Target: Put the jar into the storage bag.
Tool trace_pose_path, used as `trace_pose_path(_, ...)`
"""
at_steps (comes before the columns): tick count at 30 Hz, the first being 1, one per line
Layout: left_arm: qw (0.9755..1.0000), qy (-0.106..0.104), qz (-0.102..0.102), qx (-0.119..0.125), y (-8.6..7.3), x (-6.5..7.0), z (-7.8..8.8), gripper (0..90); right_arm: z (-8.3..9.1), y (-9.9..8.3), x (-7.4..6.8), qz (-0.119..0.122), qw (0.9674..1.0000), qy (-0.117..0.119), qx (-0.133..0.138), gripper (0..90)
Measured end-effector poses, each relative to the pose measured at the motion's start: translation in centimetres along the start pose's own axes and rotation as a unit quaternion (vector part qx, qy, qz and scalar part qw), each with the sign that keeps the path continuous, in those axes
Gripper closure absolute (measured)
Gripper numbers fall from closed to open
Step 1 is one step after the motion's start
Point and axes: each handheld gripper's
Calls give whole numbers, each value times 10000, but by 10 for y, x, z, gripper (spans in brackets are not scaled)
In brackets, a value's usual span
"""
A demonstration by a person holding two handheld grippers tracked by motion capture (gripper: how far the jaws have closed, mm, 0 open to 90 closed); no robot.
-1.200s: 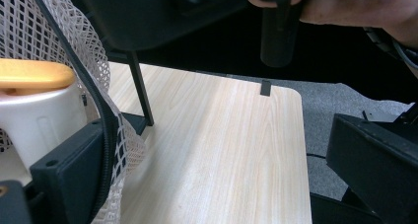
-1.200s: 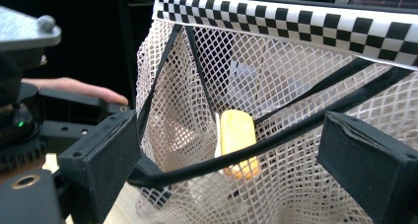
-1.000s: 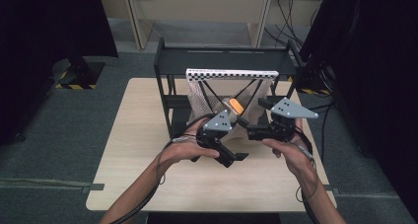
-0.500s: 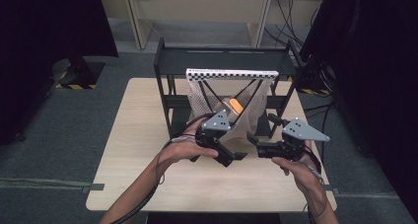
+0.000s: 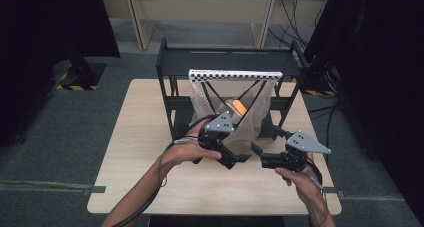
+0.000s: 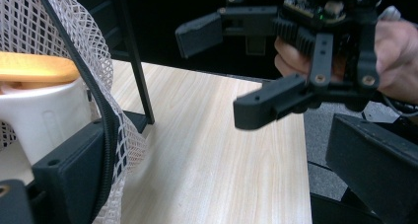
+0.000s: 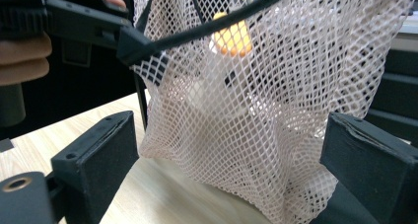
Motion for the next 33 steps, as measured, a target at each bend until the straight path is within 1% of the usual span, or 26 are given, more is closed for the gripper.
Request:
trace_pose_path(7,10000,4,12,1,-1,0,-1,17,-3,-14,-3,-23,10000,55,-42,72)
trace_pose_path(12,10000,1,7,-17,0,0,-1,17,-6,-22,-5,-84,9999,101,-77,72)
trace_pose_path(22,10000,-7,-5,-33,1,0,-1,16,-4,-38,-5,-174,9996,110,-203,73)
trace_pose_path(28,10000,-10,31,-4,-1,-1,-2,15,-4,-45,-3,-245,9993,114,-250,73)
trace_pose_path(33,10000,-18,50,1,-1,-1,-2,14,-3,-50,-4,-255,9991,144,-300,73)
Point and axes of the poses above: each handheld gripper's, and its own axes: z roughly backward along the jaws, y roughly out of its top, x roughly to its right, and after that the axes turned 6 degrees about x, right-handed
